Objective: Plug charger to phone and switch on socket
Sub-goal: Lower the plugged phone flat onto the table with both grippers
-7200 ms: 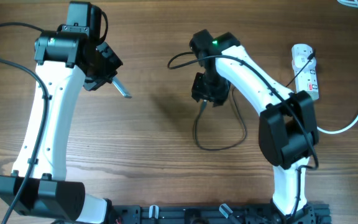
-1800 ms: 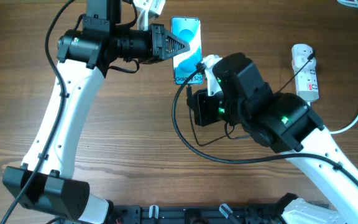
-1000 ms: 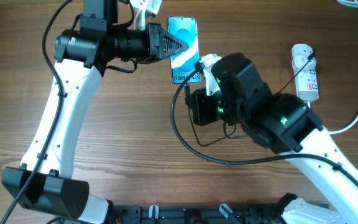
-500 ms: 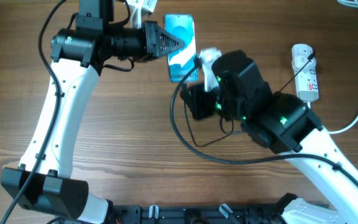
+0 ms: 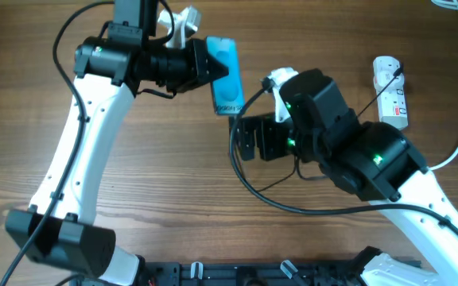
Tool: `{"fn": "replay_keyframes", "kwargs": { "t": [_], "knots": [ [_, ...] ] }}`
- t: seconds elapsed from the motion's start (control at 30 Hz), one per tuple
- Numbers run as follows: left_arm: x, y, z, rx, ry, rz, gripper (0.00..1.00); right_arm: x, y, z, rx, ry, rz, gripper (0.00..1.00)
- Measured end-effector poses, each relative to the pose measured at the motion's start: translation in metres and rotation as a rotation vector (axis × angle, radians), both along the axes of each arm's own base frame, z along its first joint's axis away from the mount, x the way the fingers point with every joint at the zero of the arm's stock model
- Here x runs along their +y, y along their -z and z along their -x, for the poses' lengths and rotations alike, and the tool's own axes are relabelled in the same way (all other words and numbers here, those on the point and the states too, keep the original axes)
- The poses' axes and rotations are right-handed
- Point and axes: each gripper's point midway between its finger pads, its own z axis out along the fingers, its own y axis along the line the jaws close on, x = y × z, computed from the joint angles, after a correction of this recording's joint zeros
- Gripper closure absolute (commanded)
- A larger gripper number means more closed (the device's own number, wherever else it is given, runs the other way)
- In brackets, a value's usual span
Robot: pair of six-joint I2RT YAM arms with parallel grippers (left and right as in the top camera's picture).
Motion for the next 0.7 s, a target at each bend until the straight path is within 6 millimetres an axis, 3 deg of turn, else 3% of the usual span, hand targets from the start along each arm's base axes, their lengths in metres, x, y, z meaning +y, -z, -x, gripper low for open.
{"fn": "replay_keyframes", "kwargs": {
  "t": [0.27,0.5,0.7],
  "knots": [
    [-0.012,0.096,-0.008,0.201,0.057,-0.143,0.96,-0.018,0.015,0.011,0.071,0.05,0.073,0.0],
    [-0.024,0.149,-0.019,0.229,0.129,-0.177,0.96,-0.025,0.023,0.019,0.112,0.051,0.109,0.0],
    [-0.027,0.179,-0.031,0.22,0.14,-0.2,0.96,-0.026,0.024,0.021,0.119,0.05,0.114,0.0]
  ]
}}
